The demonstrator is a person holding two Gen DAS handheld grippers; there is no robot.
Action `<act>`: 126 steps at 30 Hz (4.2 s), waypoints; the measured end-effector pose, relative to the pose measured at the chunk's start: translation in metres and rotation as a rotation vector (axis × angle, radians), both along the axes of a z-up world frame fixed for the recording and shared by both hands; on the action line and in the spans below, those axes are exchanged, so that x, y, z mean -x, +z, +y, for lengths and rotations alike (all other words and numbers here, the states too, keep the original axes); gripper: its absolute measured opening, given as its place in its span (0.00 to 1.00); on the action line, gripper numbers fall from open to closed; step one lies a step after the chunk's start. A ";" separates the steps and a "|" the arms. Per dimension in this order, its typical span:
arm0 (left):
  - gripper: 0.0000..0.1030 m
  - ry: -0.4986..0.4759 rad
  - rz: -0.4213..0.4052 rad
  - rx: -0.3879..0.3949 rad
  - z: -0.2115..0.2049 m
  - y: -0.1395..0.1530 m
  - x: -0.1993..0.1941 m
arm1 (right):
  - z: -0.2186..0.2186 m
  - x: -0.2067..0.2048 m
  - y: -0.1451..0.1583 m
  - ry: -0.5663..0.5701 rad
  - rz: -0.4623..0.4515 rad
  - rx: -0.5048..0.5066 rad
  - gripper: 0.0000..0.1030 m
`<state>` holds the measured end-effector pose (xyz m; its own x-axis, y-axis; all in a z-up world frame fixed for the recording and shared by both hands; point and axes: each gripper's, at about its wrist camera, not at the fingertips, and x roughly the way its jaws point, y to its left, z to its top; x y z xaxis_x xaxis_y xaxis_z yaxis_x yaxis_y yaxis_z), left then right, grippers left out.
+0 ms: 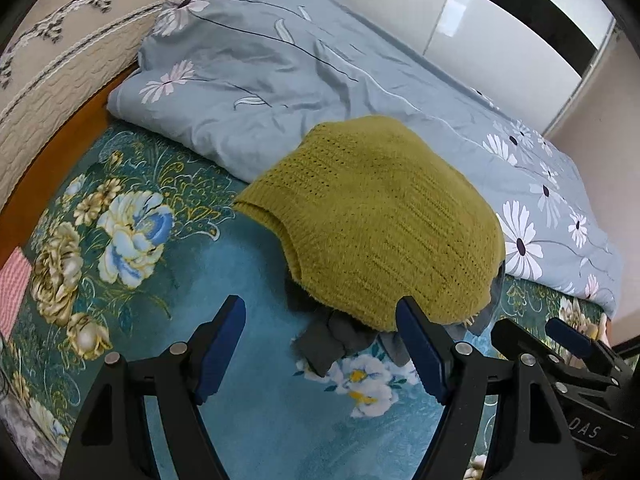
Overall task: Fold clothes
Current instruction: 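Move both tools toward the olive-green knit sweater on the clothes pile, then grasp the edge of the olive-green sweater with the right tool, then lift the sweater up out of the pile with the right tool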
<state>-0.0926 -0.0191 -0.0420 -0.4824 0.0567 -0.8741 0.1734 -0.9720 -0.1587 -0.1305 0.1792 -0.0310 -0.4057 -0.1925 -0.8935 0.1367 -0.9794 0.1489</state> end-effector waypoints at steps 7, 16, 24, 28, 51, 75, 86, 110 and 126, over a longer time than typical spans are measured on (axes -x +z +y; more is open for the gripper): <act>0.76 -0.038 -0.002 -0.026 -0.011 -0.013 0.008 | -0.015 0.009 -0.012 0.042 -0.013 -0.043 1.00; 0.76 -0.007 0.016 -0.024 -0.045 -0.028 0.010 | -0.051 0.024 -0.022 0.136 -0.006 0.006 1.00; 0.76 0.133 0.021 -0.028 -0.112 -0.045 -0.011 | -0.123 0.057 -0.047 0.253 -0.001 -0.116 1.00; 0.76 0.229 0.022 -0.048 -0.148 -0.055 -0.027 | -0.170 0.073 -0.063 0.365 0.035 -0.224 1.00; 0.76 0.587 -0.012 -0.193 -0.262 -0.109 -0.112 | -0.292 0.117 -0.171 0.561 0.252 -0.830 0.89; 0.76 0.347 0.015 -0.286 -0.172 -0.048 -0.058 | -0.028 0.088 0.048 0.083 0.271 -0.313 0.06; 0.76 0.202 -0.007 -0.350 -0.104 -0.009 -0.072 | 0.058 -0.021 0.120 0.034 0.359 -0.309 0.06; 0.76 -0.157 -0.132 -0.288 0.024 0.010 -0.106 | 0.305 -0.274 -0.032 -0.563 -0.182 -0.149 0.05; 0.76 -0.327 -0.259 -0.248 0.130 -0.032 -0.107 | 0.374 -0.330 -0.084 -0.801 -0.260 0.125 0.02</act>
